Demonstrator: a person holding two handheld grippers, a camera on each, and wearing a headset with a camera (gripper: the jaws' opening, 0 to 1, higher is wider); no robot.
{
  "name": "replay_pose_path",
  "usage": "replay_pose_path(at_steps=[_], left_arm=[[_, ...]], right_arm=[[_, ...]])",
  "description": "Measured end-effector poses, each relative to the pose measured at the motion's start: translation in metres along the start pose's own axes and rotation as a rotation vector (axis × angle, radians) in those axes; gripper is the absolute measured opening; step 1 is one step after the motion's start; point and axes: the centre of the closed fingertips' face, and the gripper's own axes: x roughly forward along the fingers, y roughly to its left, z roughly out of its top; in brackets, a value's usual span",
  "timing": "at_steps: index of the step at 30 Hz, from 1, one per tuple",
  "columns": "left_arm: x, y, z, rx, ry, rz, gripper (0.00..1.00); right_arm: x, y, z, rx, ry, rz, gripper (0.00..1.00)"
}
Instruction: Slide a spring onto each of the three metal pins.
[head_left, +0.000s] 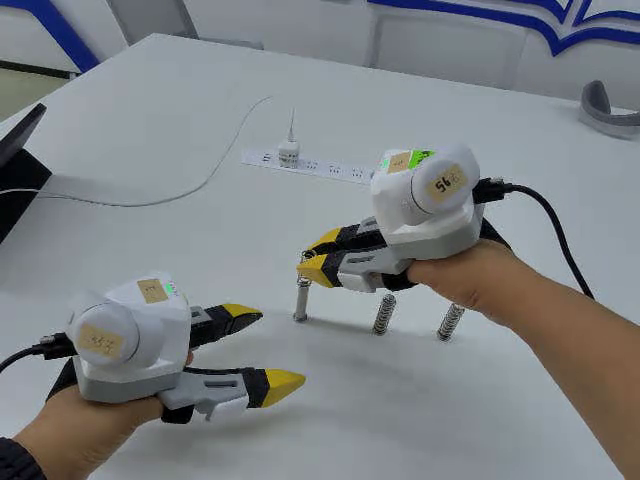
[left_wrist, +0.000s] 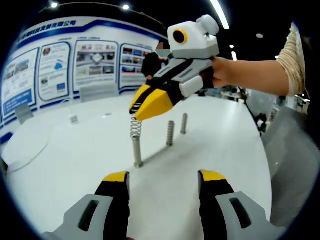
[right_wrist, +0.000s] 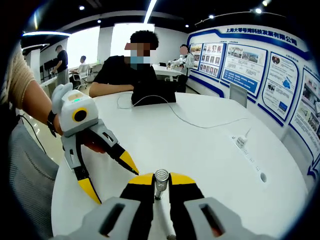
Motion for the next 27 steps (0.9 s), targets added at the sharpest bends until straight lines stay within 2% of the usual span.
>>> replay_pose_path(at_steps=[12,27], left_arm=[[-0.001,0.001,-0.002,-0.001,0.004,0.0,0.55],[-0.001,0.002,-0.003,-0.006,0.007,0.003,0.55]], right_arm=[[0.009,0.0,-0.013,0.027,0.025,0.009,0.12],[0.021,0.007,-0.03,0.065,0.057,0.023,0.12]])
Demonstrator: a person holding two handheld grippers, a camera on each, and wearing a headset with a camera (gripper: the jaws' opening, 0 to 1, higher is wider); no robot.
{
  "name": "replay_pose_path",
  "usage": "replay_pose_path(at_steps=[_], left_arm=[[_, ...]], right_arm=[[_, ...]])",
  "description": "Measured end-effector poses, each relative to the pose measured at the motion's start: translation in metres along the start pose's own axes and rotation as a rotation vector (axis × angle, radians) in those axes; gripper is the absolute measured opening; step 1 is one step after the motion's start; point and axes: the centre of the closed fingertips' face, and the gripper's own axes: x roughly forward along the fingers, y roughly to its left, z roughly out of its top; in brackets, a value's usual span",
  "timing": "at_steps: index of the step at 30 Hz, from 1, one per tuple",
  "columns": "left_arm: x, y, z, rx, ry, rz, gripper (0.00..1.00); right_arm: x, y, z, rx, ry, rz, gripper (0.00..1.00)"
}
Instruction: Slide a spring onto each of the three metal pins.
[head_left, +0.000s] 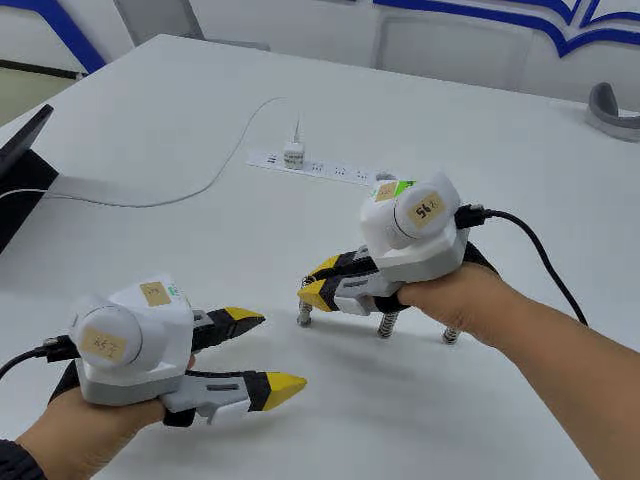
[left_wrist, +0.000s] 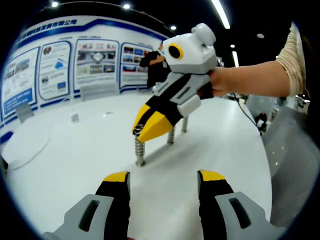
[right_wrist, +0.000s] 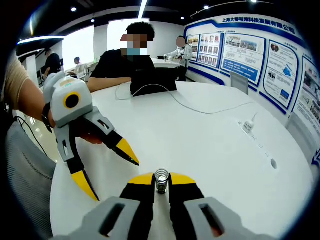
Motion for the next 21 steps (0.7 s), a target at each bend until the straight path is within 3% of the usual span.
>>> replay_pose_path(at_steps=[21], left_arm=[[0.0,0.0,-0.001,-0.001,0.002,0.003,0.55]], right_arm=[[0.011,0.002,-0.016,0.005,0.049,-0.02,0.12]])
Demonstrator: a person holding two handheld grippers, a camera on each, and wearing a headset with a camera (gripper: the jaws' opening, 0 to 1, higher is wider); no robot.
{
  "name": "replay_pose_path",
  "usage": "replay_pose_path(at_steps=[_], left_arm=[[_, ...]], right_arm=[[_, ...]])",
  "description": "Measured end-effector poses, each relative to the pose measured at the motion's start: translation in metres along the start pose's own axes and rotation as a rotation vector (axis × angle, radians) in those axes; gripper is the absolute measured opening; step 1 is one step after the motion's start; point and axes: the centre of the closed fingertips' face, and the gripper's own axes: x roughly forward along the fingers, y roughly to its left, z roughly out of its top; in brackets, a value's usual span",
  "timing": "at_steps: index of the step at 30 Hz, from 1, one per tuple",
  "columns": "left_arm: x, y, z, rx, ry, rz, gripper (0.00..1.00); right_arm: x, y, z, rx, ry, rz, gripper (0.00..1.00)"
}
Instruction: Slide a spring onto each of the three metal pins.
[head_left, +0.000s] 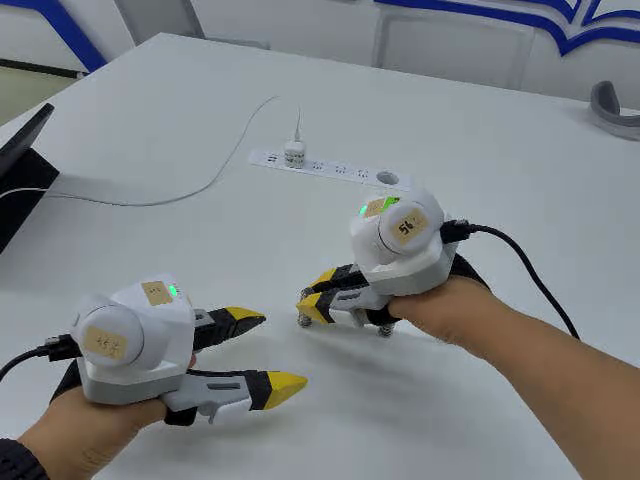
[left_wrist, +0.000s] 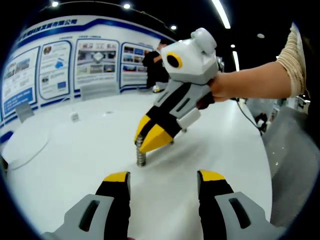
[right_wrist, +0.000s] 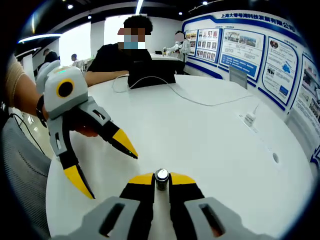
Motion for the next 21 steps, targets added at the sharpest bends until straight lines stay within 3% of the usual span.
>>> replay_pose_path(at_steps=[21], left_arm=[[0.0001,0.0004,0.0016,-0.008,-0.004,0.003,0.56]], right_arm=[[-0.0024,-0.0005,-0.0052,0.011,0.01,-0.011,0.16]])
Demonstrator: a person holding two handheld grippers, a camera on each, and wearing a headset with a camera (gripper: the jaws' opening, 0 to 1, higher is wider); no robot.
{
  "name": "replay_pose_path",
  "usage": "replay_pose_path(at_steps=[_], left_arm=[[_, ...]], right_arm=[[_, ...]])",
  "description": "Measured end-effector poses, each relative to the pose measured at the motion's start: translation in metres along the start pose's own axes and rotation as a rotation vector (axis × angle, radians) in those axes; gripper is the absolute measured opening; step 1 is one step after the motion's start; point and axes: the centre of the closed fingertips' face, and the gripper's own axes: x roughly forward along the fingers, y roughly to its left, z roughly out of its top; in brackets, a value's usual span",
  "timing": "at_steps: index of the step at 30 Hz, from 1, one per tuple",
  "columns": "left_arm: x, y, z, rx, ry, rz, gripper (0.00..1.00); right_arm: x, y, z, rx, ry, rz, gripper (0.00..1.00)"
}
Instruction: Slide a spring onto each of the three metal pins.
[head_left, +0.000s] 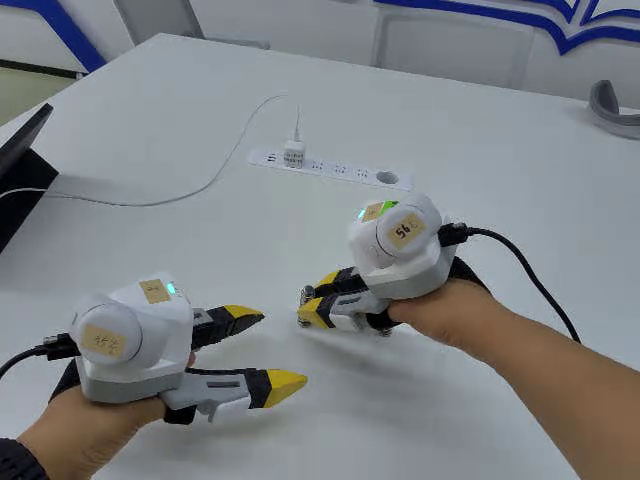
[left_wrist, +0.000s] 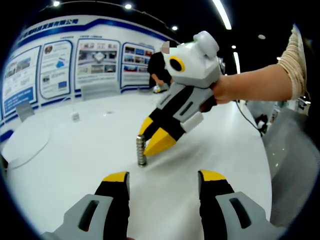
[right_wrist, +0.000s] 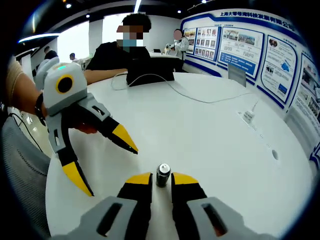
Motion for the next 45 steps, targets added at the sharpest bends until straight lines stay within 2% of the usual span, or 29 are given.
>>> replay_pose_path(at_steps=[8,23,45], left_arm=[[0.0,0.0,0.001,0.0,-0.005,0.003,0.57],[0.0,0.0,0.002,-0.002,-0.007,0.004,0.59],[-0.001,-0.002,0.003,-0.006,-0.004,0.009,0.64]], right_arm=[[-0.01,-0.002,0.001,0.001,-0.012,-0.025,0.18],[-0.028,0.005,-0.008,0.014,-0.032,-0.051,0.21],[-0.062,0.026,-0.024,0.038,-0.072,-0.067,0.23]])
